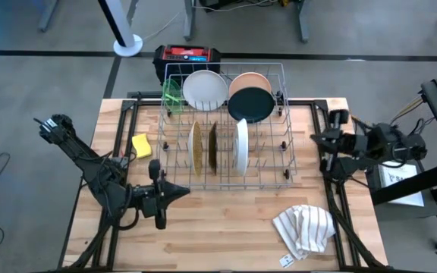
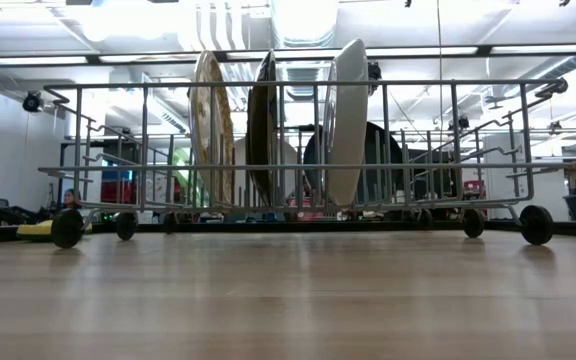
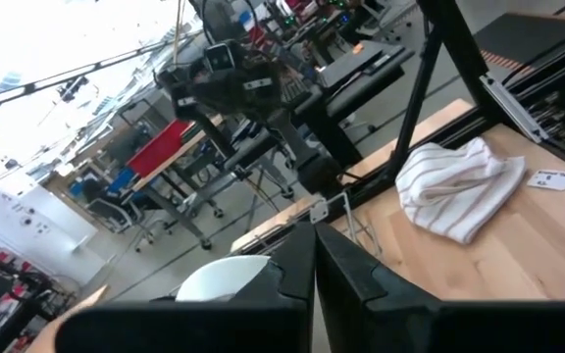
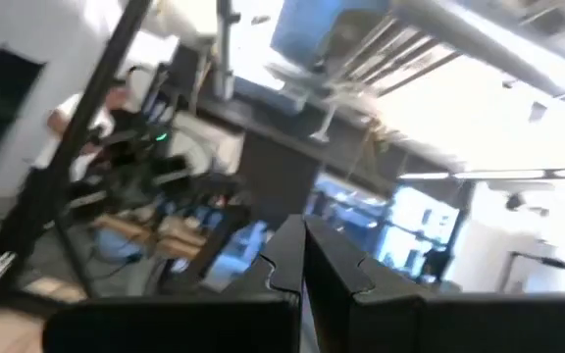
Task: Sort dishes
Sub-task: Return to Home Position
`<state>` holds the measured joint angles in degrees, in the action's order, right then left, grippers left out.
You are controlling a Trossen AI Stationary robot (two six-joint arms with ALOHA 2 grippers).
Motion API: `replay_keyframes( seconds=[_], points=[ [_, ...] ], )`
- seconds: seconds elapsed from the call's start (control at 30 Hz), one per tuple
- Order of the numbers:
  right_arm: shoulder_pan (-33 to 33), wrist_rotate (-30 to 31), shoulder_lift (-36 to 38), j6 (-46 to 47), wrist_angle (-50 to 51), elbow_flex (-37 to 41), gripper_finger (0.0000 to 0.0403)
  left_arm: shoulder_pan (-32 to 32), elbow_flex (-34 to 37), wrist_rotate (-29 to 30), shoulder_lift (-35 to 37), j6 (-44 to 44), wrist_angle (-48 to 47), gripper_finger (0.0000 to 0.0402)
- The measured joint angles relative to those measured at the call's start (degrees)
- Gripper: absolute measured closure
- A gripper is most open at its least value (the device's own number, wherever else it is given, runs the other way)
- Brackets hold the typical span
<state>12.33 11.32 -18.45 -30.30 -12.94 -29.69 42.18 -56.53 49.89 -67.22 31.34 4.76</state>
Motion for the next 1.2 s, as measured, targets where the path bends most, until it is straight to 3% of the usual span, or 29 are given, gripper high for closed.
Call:
replay_keyframes(
  seconds=[0.13, 0.5, 0.8, 1.2],
  points=[
    [0.0, 3.9, 5.4, -1.9, 1.0, 1.0, 0.0403, 0.0, 0.0, 0.0, -1.0, -1.0, -0.1, 0.0401],
    [0.0, 0.3, 18.1, 4.0, 8.6, 5.0, 0.0403, 0.0, 0.0, 0.7, -1.7, -1.8, -1.0, 0.0401],
    [0.0, 0.4, 18.0, 11.9, 9.5, 12.0, 0.0403, 0.0, 0.3, 0.7, -1.7, -2.6, -1.6, 0.0401],
    [0.0, -0.9, 18.3, 17.8, -6.9, 28.9, 0.0403, -0.1, 3.7, 0.7, -1.6, -5.6, -0.4, 0.0401]
  ],
)
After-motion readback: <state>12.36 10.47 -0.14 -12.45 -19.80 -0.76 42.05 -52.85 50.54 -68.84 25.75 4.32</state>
